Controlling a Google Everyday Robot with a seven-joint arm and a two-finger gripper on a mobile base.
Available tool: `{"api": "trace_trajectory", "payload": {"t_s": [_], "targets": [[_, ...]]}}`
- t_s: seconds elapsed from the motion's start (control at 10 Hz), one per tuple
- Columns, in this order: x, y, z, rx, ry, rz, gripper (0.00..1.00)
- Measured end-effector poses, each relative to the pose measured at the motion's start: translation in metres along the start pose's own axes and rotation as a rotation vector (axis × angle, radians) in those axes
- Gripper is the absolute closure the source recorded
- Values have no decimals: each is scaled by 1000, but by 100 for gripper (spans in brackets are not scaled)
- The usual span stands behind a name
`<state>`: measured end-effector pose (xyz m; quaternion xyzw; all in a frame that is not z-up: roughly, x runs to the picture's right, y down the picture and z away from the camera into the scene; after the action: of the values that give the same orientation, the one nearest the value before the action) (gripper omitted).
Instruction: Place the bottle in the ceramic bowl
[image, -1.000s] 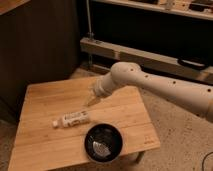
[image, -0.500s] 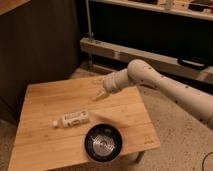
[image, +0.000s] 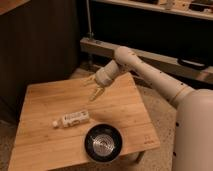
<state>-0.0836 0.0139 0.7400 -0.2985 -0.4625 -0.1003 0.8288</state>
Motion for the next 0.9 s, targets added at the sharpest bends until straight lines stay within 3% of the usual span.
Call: {"api": "trace_trajectory", "payload": {"t_s": [0.2, 0.3, 0.4, 0.6, 0.9], "targets": [[-1, 10, 5, -5, 67, -34, 35], [-4, 19, 9, -8, 140, -61, 35], [-4, 24, 11, -7, 182, -76, 35], [-6, 30, 18, -10, 228, -98, 35], [2, 30, 30, -11, 232, -95, 35]]}}
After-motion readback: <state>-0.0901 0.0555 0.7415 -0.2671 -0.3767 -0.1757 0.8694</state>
